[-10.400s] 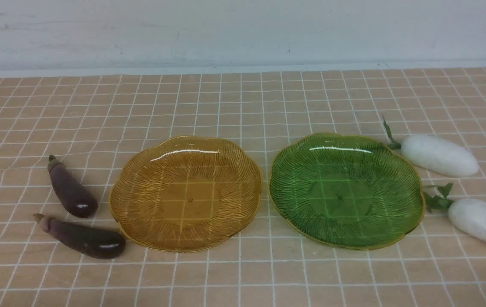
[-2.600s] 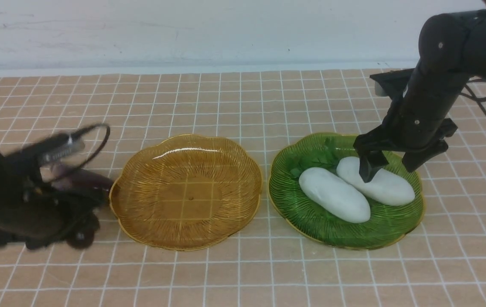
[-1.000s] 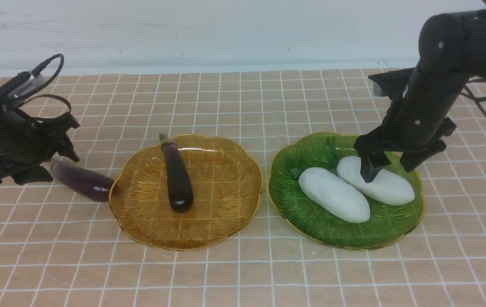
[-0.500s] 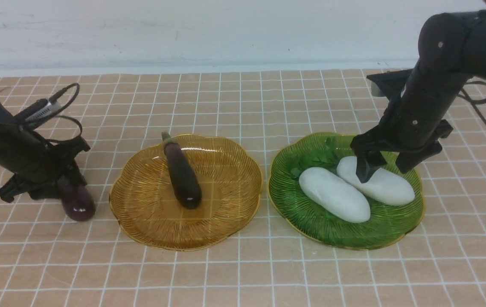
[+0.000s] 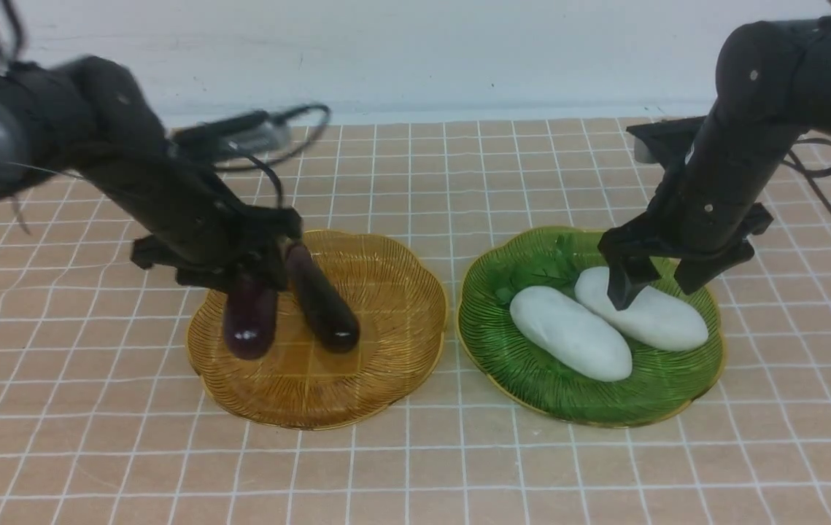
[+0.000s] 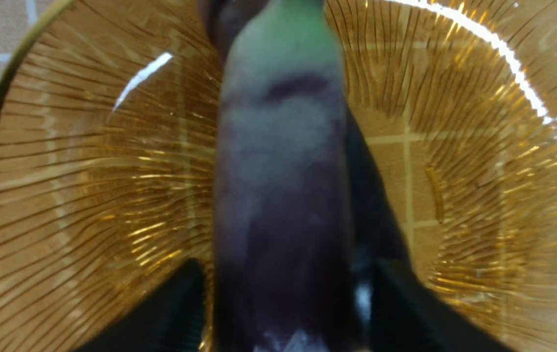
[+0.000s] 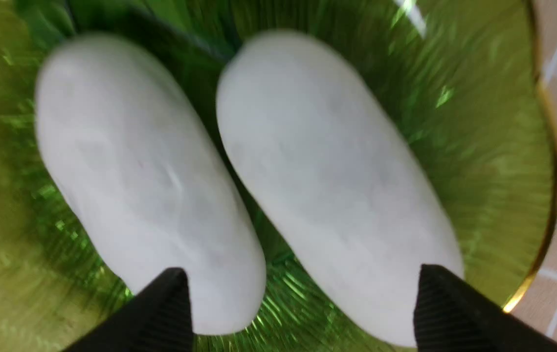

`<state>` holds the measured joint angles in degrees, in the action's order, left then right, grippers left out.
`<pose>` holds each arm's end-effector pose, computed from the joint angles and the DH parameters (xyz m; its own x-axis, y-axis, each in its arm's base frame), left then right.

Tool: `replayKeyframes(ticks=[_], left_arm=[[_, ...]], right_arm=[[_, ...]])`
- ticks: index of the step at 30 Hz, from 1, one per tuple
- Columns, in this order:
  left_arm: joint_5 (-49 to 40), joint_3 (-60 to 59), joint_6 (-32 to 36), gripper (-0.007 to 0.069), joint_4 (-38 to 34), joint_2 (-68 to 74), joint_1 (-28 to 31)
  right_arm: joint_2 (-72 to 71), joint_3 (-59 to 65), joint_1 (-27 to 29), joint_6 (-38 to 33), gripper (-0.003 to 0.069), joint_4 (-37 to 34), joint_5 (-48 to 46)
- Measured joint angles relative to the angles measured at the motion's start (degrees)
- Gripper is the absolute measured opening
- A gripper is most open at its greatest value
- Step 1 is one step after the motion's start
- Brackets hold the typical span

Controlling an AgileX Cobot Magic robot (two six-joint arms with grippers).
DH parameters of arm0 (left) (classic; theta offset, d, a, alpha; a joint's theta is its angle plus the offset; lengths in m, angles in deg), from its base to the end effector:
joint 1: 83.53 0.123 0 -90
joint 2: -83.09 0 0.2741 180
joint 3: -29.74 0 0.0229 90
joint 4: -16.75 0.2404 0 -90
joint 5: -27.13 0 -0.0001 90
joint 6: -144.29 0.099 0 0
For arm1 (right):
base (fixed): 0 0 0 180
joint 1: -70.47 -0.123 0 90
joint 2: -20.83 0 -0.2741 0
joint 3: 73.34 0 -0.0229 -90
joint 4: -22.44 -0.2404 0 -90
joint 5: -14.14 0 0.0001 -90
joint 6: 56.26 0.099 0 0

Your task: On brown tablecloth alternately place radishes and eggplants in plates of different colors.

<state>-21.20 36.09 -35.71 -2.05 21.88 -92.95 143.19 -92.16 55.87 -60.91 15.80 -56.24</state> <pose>0.3877 -0.0885 0.2028 -0.9532 -0.0590 -0.2966 0.0336 0.9540 -0.2979 0.3808 0.1103 0.2227 -0.9502 -0.2907 -0.1125 -0.3022 0.9476 0.1036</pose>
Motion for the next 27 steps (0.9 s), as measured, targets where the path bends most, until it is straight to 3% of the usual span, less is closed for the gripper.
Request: replayKeyframes(ticks=[4, 9, 11, 15, 19, 23, 27], left_arm=[[0.43, 0.0, 0.0, 0.0598, 0.3, -0.17, 0.29], [-1.2, 0.0, -0.44, 0.0631, 0.35, -0.98, 0.29], [-2.23, 0.0, -0.44, 0.0559, 1.15, -2.39, 0.29], [-2.28, 0.0, -0.39, 0.0328, 3.25, -4.61, 0.29], [-2.61, 0.0, 0.68, 0.0069, 4.74, -4.87, 0.29], [-3.7, 0.0, 1.56, 0.0002, 4.81, -4.87, 0.29], [-5.34, 0.0, 1.69, -0.0003, 4.81, -4.87, 0.29]], right_arm=[[-4.59, 0.51, 0.0, -0.04, 0.0342, -0.02, -0.02], [-17.84, 7.17, 0.0, -0.06, 0.0096, 0.9, -0.02], [-25.11, 11.95, 0.0, 1.28, 0.0022, 1.99, -0.03], [-46.78, 25.81, 0.0, 5.81, -0.001, 3.08, 1.6], [-75.67, 55.37, 0.0, 6.68, -0.0015, 3.07, 29.57], [-87.1, 69.37, 0.0, 6.71, -0.0015, 1.5, 46.81], [-87.98, 71.59, 0.0, 5.79, -0.0015, 1.32, 52.11]])
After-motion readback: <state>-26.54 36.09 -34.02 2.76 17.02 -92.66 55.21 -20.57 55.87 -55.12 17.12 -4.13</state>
